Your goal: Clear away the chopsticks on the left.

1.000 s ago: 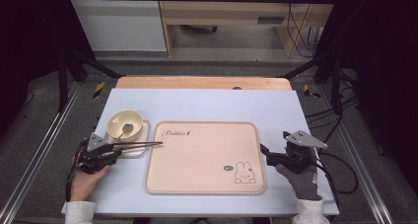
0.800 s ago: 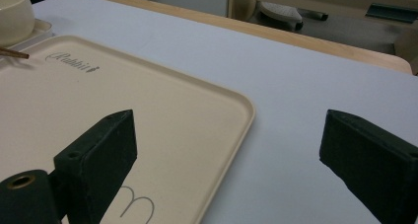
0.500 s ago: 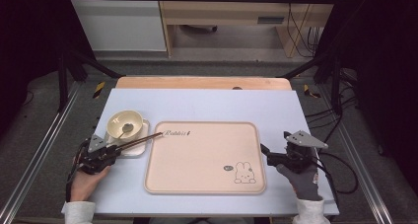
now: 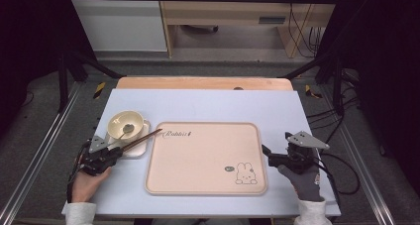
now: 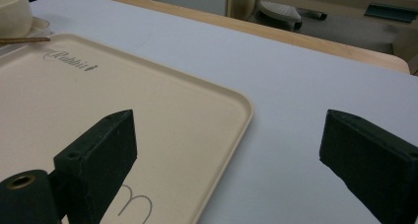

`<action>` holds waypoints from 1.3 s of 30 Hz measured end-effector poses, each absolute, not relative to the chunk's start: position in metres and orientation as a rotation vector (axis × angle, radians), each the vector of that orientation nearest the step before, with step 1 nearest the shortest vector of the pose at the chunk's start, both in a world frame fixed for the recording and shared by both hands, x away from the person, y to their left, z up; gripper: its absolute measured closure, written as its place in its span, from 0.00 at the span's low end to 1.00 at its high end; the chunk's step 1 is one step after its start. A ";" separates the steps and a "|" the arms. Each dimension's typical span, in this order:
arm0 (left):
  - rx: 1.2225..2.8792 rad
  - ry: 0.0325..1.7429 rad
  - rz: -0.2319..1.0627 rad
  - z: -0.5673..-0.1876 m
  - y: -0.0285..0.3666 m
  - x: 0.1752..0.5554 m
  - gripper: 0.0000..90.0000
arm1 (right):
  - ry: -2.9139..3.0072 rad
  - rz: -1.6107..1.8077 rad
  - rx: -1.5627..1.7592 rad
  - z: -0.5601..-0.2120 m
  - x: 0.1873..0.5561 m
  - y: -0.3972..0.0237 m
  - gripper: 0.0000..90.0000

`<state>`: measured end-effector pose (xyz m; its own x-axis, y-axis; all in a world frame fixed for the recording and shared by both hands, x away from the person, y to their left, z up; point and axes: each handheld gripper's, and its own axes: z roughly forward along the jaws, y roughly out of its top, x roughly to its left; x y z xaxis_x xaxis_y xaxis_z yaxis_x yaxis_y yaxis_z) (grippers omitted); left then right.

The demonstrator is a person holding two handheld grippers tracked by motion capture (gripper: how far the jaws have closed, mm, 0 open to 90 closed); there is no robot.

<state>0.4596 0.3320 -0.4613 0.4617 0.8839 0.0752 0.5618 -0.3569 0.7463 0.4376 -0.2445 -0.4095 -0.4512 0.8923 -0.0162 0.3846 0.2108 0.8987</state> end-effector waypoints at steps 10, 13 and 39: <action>2.024 1.187 0.602 -0.460 0.329 0.461 0.78 | 1.944 1.195 1.176 -0.410 0.438 -0.244 0.08; 2.012 1.194 0.600 -0.461 0.327 0.463 0.77 | 1.942 1.199 1.176 -0.410 0.438 -0.244 0.08; 2.065 1.144 0.568 -0.463 0.317 0.464 0.93 | 1.942 1.197 1.170 -0.410 0.437 -0.244 0.08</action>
